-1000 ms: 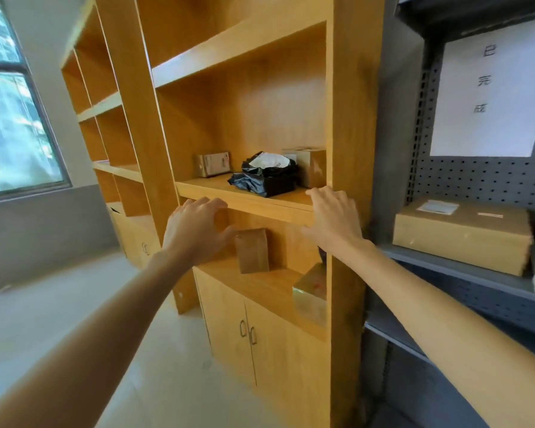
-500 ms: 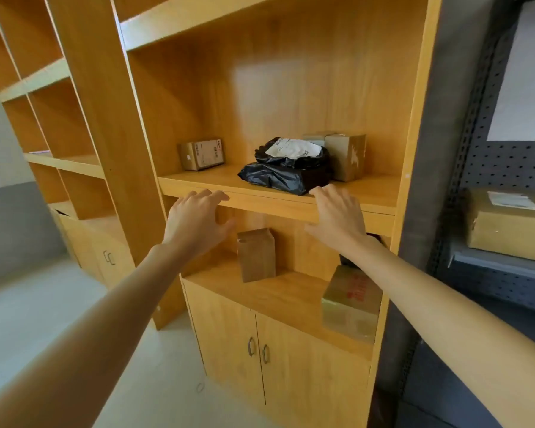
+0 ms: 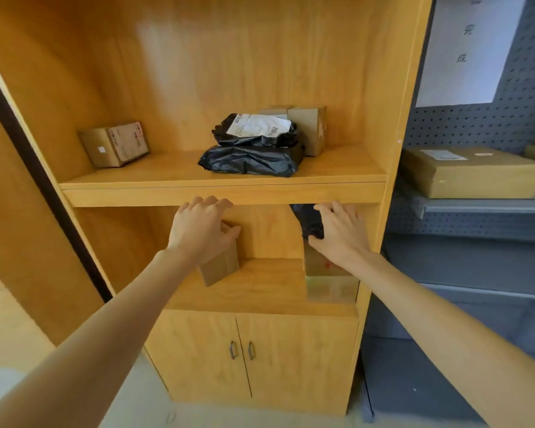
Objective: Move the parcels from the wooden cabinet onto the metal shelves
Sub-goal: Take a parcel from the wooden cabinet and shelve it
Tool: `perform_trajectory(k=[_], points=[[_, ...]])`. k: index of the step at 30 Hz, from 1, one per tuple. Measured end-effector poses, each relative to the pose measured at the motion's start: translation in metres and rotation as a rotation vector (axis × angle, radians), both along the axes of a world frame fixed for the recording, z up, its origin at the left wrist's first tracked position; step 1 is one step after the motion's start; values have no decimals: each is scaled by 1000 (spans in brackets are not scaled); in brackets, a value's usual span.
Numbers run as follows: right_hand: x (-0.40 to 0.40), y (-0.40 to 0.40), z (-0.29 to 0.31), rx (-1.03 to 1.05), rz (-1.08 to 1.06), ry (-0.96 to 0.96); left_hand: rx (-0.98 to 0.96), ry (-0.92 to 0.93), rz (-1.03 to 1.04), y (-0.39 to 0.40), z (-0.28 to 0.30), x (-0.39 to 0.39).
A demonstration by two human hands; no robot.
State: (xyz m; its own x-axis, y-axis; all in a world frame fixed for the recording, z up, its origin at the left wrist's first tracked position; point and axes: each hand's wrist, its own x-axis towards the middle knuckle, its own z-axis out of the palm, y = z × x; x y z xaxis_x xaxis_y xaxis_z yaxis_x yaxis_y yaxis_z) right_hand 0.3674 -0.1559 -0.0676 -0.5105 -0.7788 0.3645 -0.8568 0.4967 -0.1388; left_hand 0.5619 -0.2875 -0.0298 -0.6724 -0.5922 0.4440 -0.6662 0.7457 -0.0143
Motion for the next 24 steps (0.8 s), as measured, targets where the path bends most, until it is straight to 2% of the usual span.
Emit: perform_trajectory(k=[14,24], points=[[-70,-52,-56,84,-90,-17,60,-11,-144,-68,-67,-88],[-103,-75,-158,46,-220,-85,110,-23,-246,-100,-191,-154]])
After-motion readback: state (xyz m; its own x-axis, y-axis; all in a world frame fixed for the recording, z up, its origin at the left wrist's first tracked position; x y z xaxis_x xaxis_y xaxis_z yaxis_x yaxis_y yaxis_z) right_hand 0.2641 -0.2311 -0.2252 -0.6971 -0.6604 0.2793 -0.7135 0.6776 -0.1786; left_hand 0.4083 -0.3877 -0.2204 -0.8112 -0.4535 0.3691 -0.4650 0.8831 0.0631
